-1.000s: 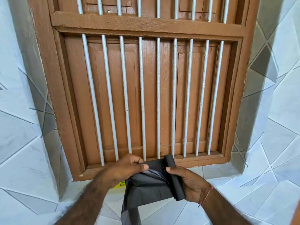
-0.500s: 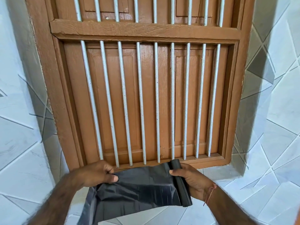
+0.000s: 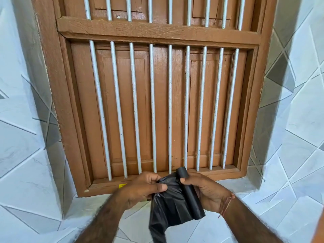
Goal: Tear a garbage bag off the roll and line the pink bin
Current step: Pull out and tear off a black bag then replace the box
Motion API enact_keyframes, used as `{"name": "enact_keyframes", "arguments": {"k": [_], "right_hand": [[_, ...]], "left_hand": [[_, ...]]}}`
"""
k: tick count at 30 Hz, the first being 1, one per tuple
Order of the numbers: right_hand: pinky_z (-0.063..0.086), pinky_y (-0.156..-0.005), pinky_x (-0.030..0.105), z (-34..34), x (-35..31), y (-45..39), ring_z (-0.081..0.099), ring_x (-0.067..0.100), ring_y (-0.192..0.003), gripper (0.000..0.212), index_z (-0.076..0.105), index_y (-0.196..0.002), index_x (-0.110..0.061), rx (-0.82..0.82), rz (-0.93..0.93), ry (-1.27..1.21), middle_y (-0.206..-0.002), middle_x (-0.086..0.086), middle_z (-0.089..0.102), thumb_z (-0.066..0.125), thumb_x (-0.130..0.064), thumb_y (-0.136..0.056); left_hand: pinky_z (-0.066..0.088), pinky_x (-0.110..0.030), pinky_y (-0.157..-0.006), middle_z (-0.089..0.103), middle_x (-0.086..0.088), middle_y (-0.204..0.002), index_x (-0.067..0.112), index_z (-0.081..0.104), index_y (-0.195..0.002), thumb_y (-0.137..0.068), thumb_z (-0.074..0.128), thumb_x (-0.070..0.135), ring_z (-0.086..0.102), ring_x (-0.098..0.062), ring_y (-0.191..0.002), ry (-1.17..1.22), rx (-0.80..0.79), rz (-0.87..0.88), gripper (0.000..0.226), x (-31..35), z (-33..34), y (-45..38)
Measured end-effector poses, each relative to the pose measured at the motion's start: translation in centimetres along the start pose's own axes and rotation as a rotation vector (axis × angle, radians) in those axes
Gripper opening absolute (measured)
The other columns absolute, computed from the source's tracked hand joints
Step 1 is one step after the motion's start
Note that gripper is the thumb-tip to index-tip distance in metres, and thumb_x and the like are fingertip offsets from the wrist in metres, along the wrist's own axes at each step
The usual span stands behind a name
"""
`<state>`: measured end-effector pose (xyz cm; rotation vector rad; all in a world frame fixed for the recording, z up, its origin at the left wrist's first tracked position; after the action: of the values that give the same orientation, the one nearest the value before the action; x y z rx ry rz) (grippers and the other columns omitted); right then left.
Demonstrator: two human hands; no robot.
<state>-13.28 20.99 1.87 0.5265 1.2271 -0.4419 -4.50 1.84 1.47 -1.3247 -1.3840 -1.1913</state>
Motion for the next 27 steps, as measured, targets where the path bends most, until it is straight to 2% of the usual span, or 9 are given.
{"name": "enact_keyframes", "arguments": {"k": [3,5,9,11,14,17,21,24,27], "right_hand": [[0.045,-0.106,0.049,-0.9,0.9,0.4,0.063,0.038,-0.111,0.052,0.066,-0.12,0.001,0.038,0.03,-0.082,-0.125,0.025,0.064,0.076,-0.018,-0.073],[0.044,-0.107,0.05,-0.9,1.2,0.6,0.061,0.038,-0.114,0.047,0.065,-0.121,0.002,0.03,0.026,-0.089,-0.127,0.026,0.063,0.072,-0.018,-0.078],[0.042,-0.106,0.055,-1.1,1.5,0.1,0.058,0.045,-0.116,0.047,0.064,-0.118,0.005,0.094,-0.017,-0.053,-0.126,0.032,0.06,0.074,-0.009,-0.074],[0.048,-0.102,0.052,-1.1,1.5,-0.2,0.063,0.043,-0.106,0.045,0.067,-0.112,0.004,0.138,-0.021,-0.015,-0.118,0.03,0.066,0.074,-0.007,-0.069],[0.053,-0.089,0.046,-0.6,1.3,-0.5,0.066,0.035,-0.091,0.048,0.066,-0.11,0.0,0.221,-0.025,0.077,-0.103,0.025,0.069,0.072,-0.009,-0.063],[0.054,-0.09,0.047,0.1,1.0,-0.6,0.067,0.037,-0.094,0.041,0.066,-0.112,-0.003,0.239,-0.07,0.123,-0.11,0.028,0.069,0.071,-0.008,-0.071],[0.056,-0.088,0.04,1.3,0.6,-0.6,0.069,0.038,-0.101,0.023,0.071,-0.107,-0.006,0.212,-0.128,0.16,-0.106,0.023,0.073,0.067,-0.016,-0.086],[0.057,-0.084,0.038,1.7,0.8,-0.9,0.07,0.035,-0.099,0.026,0.071,-0.106,-0.007,0.22,-0.148,0.186,-0.104,0.02,0.074,0.068,-0.024,-0.086],[0.057,-0.085,0.038,1.8,1.0,-1.0,0.072,0.03,-0.095,0.023,0.072,-0.103,-0.009,0.274,-0.155,0.19,-0.099,0.015,0.076,0.067,-0.026,-0.087]], "left_hand": [[0.044,-0.038,-0.088,0.067,-0.018,-0.098,-0.014,0.061,-0.101,-0.075,0.076,0.026,0.061,-0.026,-0.093,-0.093,-0.018,0.012,0.05,0.7,-1.0,0.1],[0.041,-0.037,-0.084,0.066,-0.016,-0.093,-0.013,0.062,-0.097,-0.073,0.077,0.028,0.059,-0.024,-0.09,-0.141,0.008,0.0,0.05,1.0,-1.6,0.0],[0.047,-0.033,-0.082,0.072,-0.011,-0.093,0.007,0.072,-0.089,-0.08,0.074,0.023,0.064,-0.019,-0.088,-0.23,-0.006,-0.036,0.019,1.3,-2.5,0.2],[0.049,-0.025,-0.079,0.074,-0.004,-0.09,0.013,0.072,-0.086,-0.085,0.071,0.018,0.066,-0.013,-0.085,-0.287,-0.015,-0.059,0.005,1.5,-2.6,0.5],[0.048,-0.02,-0.075,0.074,0.005,-0.084,0.018,0.071,-0.082,-0.086,0.07,0.018,0.066,-0.009,-0.082,-0.329,-0.013,-0.072,0.005,1.5,-2.9,0.8],[0.051,-0.031,-0.084,0.075,-0.003,-0.094,0.016,0.073,-0.086,-0.083,0.072,0.029,0.068,-0.015,-0.092,-0.324,-0.003,-0.096,0.013,1.5,-2.9,1.1],[0.05,-0.028,-0.082,0.075,-0.004,-0.1,0.012,0.072,-0.098,-0.083,0.071,0.041,0.067,-0.01,-0.09,-0.299,-0.001,-0.125,0.033,1.3,-1.5,0.9],[0.051,-0.03,-0.087,0.075,-0.004,-0.097,0.009,0.071,-0.098,-0.088,0.068,0.031,0.067,-0.012,-0.092,-0.189,0.04,-0.058,0.025,0.8,0.3,0.3],[0.05,-0.023,-0.075,0.072,0.0,-0.083,0.007,0.074,-0.089,-0.092,0.062,0.019,0.064,-0.009,-0.081,-0.144,0.142,0.035,0.017,0.4,1.4,-0.2]]}}
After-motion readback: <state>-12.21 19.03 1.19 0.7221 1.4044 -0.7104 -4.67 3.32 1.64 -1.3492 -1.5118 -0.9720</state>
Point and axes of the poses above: each hand's wrist, its own y-axis away from the middle knuckle, its own z-axis out of the palm, x = y × z, the point moved 2 cm from there along -y, towards the middle knuckle
